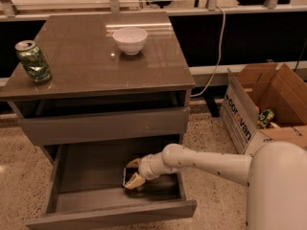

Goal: Place rxbar chocolate into middle drawer

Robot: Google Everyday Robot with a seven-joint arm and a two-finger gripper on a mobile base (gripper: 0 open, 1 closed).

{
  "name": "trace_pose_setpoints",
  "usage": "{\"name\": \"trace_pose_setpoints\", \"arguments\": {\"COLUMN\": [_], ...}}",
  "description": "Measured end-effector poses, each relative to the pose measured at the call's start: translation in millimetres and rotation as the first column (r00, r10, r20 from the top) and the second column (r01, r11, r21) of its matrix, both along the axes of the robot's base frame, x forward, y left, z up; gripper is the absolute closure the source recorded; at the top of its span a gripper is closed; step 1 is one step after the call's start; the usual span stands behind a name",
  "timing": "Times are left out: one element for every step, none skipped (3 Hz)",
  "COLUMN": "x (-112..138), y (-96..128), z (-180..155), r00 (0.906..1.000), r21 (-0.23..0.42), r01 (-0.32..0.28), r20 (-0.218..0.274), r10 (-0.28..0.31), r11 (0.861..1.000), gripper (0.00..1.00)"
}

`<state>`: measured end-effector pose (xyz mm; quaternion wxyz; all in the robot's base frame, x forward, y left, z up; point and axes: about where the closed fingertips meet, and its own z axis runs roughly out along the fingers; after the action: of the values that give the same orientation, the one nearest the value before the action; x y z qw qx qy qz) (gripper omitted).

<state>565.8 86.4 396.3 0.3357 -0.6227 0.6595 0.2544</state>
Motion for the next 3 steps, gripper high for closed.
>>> {"name": "trace_pose_setpoints", "arguments": {"x": [-1.7, -2.9, -4.0], "y": [1.3, 3.0, 4.6], "z": [-0.6, -1.3, -2.1], "r00": [1.0000, 1.0000, 1.0000], "r21": [0.009, 0.010, 0.011], "r01": [-0.002, -0.005, -0.007], "r20": [-0.001, -0.003, -0.005], "r10": [0.002, 0.005, 0.008], "r11": [1.000, 1.000, 1.000], "gripper": [0.53, 0.29, 0.04]}}
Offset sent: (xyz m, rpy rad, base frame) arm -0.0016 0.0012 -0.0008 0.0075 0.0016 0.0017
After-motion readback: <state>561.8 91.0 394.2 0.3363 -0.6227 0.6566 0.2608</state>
